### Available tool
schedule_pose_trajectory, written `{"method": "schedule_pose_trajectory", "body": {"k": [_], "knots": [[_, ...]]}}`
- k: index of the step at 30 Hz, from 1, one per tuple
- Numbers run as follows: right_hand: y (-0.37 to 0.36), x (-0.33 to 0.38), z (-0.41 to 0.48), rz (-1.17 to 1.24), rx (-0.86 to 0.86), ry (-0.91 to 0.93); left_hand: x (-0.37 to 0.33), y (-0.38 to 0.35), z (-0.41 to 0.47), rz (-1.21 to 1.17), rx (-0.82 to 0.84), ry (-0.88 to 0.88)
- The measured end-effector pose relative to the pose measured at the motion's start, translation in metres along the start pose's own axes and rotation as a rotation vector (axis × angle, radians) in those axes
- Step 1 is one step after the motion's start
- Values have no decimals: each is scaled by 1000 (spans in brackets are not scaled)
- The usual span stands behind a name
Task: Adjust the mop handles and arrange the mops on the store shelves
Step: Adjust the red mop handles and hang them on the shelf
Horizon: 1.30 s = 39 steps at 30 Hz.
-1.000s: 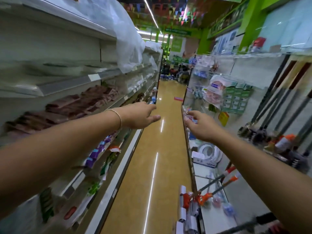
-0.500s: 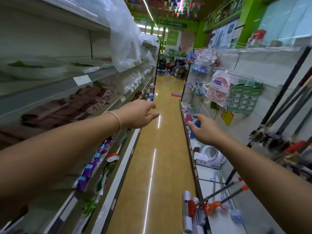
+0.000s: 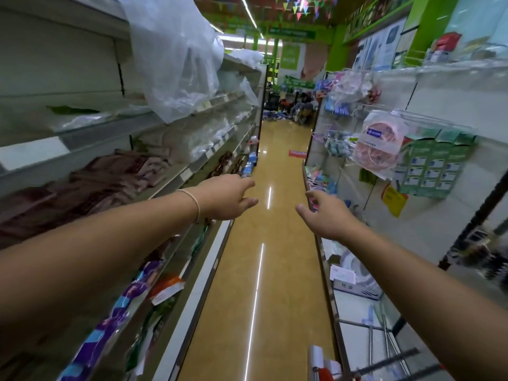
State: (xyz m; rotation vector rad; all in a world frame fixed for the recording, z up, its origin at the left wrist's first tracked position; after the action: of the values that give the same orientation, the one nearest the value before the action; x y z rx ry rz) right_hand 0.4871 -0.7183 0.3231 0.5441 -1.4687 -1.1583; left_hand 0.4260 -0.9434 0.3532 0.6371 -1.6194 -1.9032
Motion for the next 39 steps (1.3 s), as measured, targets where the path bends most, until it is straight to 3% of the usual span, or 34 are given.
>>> {"method": "schedule_pose_trajectory", "body": {"k": [9, 21, 39], "knots": [[33, -49, 133, 25, -9, -44, 17, -12, 145, -10, -1, -30], [44, -120, 197, 53, -103, -198, -6, -52, 277, -84, 28, -155], [70, -244, 310, -66, -257, -720, -51, -120, 549, -224, 114, -690]]}}
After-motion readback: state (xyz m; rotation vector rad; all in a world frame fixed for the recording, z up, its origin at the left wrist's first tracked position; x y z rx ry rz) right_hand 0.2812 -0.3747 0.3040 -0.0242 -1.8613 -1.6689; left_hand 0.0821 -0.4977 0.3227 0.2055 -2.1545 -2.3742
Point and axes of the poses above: each hand's wrist, its own z-axis towards the middle knuckle, its own y-axis out of the back of the hand, x = y × z, the point moved 1 cm from there along z, towards the middle knuckle, and after that the axes turned 9 degrees about -y, right-handed, at the moved point
